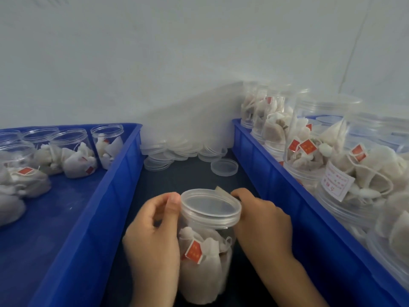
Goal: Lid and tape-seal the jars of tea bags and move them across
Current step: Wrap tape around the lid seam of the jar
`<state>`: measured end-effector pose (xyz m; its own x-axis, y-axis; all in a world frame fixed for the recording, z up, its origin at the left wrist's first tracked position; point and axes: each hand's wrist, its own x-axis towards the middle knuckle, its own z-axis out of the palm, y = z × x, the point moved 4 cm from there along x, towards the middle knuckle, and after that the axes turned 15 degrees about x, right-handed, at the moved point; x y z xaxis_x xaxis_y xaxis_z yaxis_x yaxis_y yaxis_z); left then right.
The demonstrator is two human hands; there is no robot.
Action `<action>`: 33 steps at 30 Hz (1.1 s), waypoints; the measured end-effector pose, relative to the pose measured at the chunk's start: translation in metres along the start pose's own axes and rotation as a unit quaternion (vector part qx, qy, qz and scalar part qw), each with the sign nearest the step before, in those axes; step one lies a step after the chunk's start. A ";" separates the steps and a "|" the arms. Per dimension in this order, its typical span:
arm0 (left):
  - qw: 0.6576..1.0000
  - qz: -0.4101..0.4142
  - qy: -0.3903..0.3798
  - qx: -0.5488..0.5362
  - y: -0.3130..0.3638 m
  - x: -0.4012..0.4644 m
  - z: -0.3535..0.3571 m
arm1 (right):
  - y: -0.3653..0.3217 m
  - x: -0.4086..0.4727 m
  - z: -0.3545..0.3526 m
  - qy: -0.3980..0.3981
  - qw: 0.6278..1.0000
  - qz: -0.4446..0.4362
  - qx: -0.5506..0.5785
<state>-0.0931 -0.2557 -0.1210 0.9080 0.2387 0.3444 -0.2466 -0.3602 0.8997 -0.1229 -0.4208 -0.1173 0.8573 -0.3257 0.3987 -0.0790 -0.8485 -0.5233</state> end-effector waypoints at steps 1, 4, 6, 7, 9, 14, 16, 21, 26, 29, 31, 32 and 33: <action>0.999 0.024 0.021 0.024 0.003 -0.005 -0.001 | 0.000 -0.001 0.001 -0.003 1.000 0.005 0.004; 0.997 0.056 0.006 0.045 0.005 -0.021 0.006 | 0.002 0.001 -0.003 0.008 1.000 0.008 0.003; 0.991 0.073 -0.046 0.106 0.007 -0.026 0.013 | 0.003 0.002 -0.003 0.007 1.000 0.009 0.016; 0.987 0.061 -0.072 0.127 0.004 -0.027 0.018 | 0.002 0.001 -0.003 -0.002 0.999 0.014 0.039; 0.988 0.012 -0.110 0.108 0.000 -0.026 0.024 | 0.000 0.000 0.000 -0.018 0.995 0.017 0.097; 0.997 -0.003 -0.082 0.008 -0.012 -0.008 0.020 | 0.005 0.008 0.004 -0.088 0.972 0.024 0.217; 0.995 -0.011 -0.093 -0.027 -0.016 0.002 0.018 | 0.002 0.008 0.004 -0.114 0.966 0.003 0.232; 0.987 -0.025 -0.135 -0.078 -0.019 0.010 0.015 | 0.003 0.006 -0.004 -0.026 0.992 -0.077 0.097; 0.964 -0.037 -0.215 -0.149 -0.011 0.004 0.021 | 0.018 0.010 -0.013 0.036 0.992 -0.058 0.102; 0.954 -0.033 -0.249 -0.164 -0.007 0.002 0.020 | 0.018 0.013 -0.008 0.002 0.993 -0.040 0.112; 0.946 -0.023 -0.273 -0.173 -0.005 0.001 0.018 | 0.020 0.013 -0.005 -0.020 0.993 -0.022 0.111; 0.940 -0.018 -0.290 -0.178 -0.003 -0.001 0.018 | 0.021 0.013 -0.005 -0.024 0.994 -0.018 0.105; 0.934 -0.010 -0.304 -0.186 -0.002 -0.002 0.019 | 0.022 0.014 -0.005 -0.026 0.995 -0.017 0.095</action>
<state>-0.0884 -0.2724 -0.1288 0.9108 -0.3543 0.2120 -0.2251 0.0045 0.9743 -0.1152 -0.4463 -0.1200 0.8835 -0.2725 0.3810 0.0433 -0.7624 -0.6457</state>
